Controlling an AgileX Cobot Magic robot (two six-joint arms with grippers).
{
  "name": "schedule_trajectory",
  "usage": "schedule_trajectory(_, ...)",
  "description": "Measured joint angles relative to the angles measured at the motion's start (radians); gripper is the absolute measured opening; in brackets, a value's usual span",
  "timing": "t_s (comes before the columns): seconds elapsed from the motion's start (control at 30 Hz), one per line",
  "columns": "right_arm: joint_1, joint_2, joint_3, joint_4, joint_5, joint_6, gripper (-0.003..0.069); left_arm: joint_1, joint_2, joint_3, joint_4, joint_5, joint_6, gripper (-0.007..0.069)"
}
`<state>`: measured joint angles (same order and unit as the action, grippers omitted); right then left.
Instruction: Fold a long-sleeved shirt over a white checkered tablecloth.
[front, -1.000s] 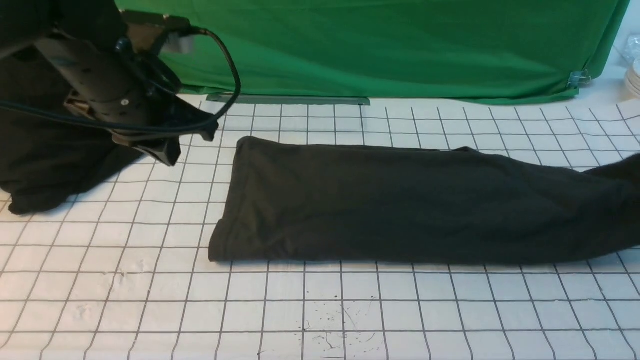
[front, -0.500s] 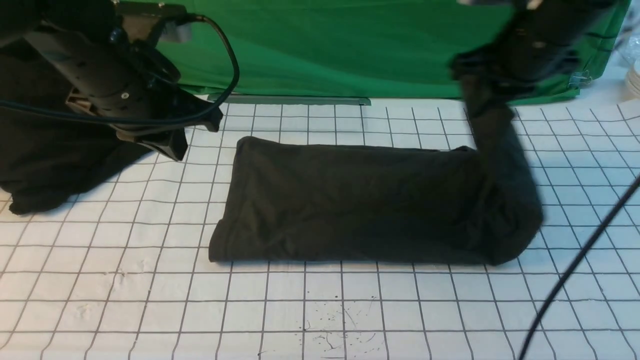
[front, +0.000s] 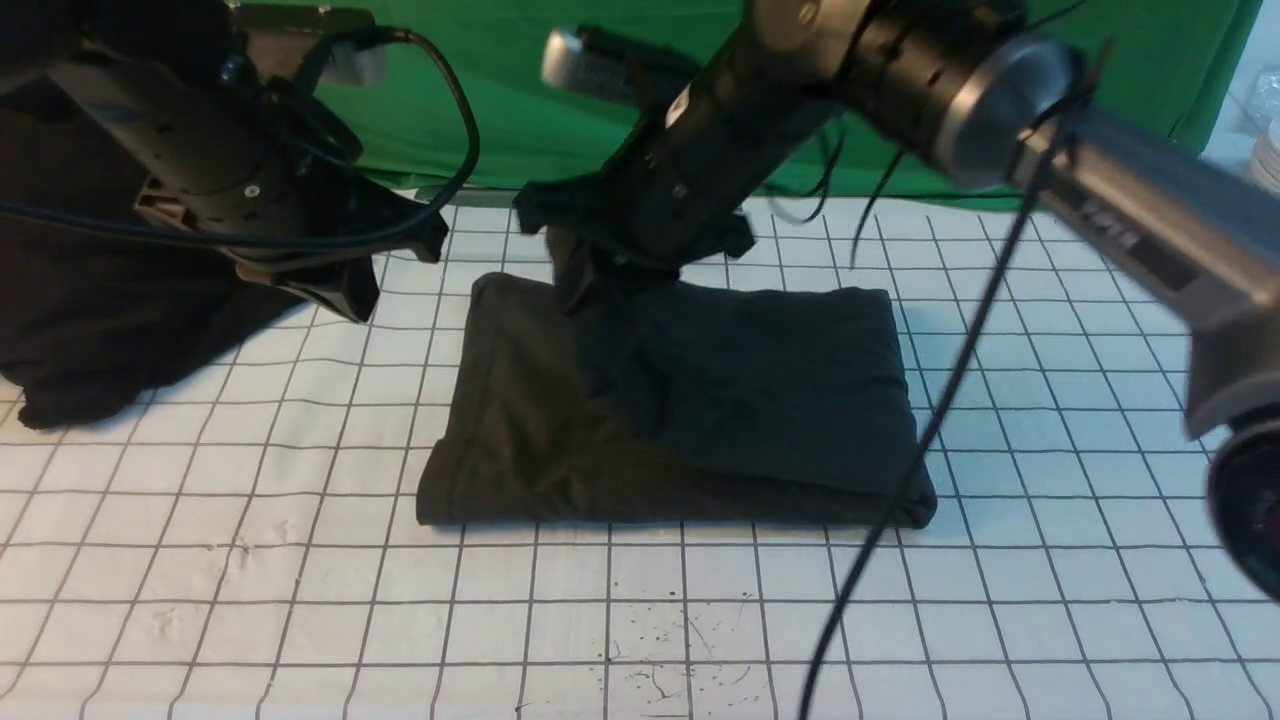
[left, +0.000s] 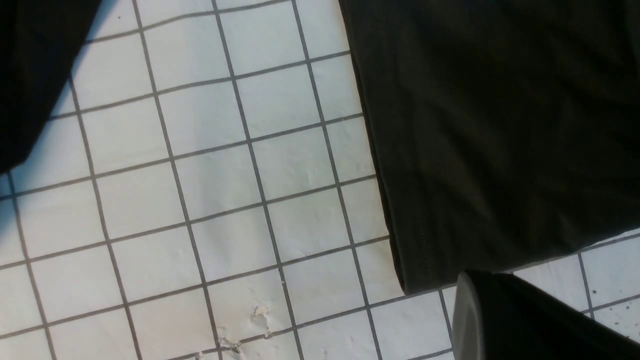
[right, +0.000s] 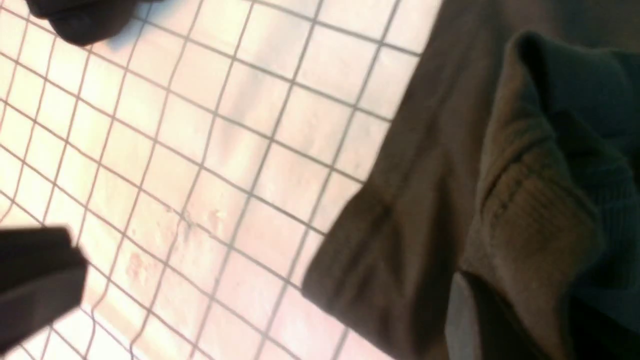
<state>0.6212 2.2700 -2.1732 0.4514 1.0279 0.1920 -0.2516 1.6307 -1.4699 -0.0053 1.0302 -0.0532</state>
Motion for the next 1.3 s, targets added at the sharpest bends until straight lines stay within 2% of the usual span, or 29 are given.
schedule_trajectory(0.23,0.047,0.061,-0.002,0.032,-0.097,0.002,0.0050,0.000,0.000,0.000,0.000,-0.009,0.000,0.0001)
schedule_trajectory(0.3,0.061,0.082,-0.004,0.045,-0.140,0.004,0.0091,0.000,0.000,0.000,0.000,-0.013,0.000,0.0001)
schedule_trajectory(0.4,0.070,0.098,-0.005,0.056,-0.179,0.011,0.0229,0.000,0.000,0.000,0.000,-0.018,0.000,0.0001)
schedule_trajectory(0.43,0.072,0.101,-0.006,0.061,-0.183,0.018,0.0323,0.000,0.000,0.000,0.005,-0.018,0.001,0.0001)
schedule_trajectory(0.47,0.072,0.101,-0.007,0.062,-0.183,0.018,0.0323,0.000,0.000,0.000,0.005,-0.018,0.001,0.0001)
schedule_trajectory(0.53,0.072,0.101,-0.039,0.065,-0.132,-0.012,0.0482,0.000,0.000,0.000,0.000,-0.022,0.001,0.0001)
schedule_trajectory(0.6,0.063,0.101,-0.082,0.066,-0.058,-0.068,0.0530,0.000,0.000,0.000,0.000,-0.023,0.001,0.0001)
schedule_trajectory(0.67,0.041,0.101,-0.157,0.042,0.055,-0.124,0.0542,0.000,0.000,0.000,0.000,-0.030,0.001,0.0001)
schedule_trajectory(0.73,0.022,0.099,-0.199,0.006,0.123,-0.150,0.0514,0.001,0.000,0.000,-0.006,-0.040,0.001,0.0001)
schedule_trajectory(0.8,-0.035,0.073,-0.250,-0.100,0.164,-0.165,0.0307,0.001,0.001,0.000,-0.062,-0.071,0.010,0.0001)
schedule_trajectory(0.83,-0.043,0.067,-0.252,-0.106,0.167,-0.167,0.0286,0.001,0.003,0.000,-0.074,-0.076,0.016,0.0001)
schedule_trajectory(0.87,-0.077,0.039,-0.245,-0.153,0.172,-0.168,0.0135,0.001,0.014,0.000,-0.129,-0.094,0.044,0.0001)
schedule_trajectory(0.9,-0.077,0.039,-0.245,-0.158,0.172,-0.168,0.0123,0.001,0.016,0.000,-0.136,-0.099,0.053,0.0001)
schedule_trajectory(0.93,-0.110,0.001,-0.204,-0.189,0.173,-0.175,0.0054,0.001,0.047,0.000,-0.191,-0.109,0.083,0.0001)
schedule_trajectory(1.07,-0.149,-0.098,-0.026,-0.217,0.177,-0.199,0.0013,0.000,0.152,0.000,-0.249,-0.117,0.114,0.0001)
schedule_trajectory(1.3,-0.151,-0.148,0.258,-0.317,0.181,-0.230,0.0009,0.000,0.317,0.001,-0.271,-0.132,0.137,0.0001)
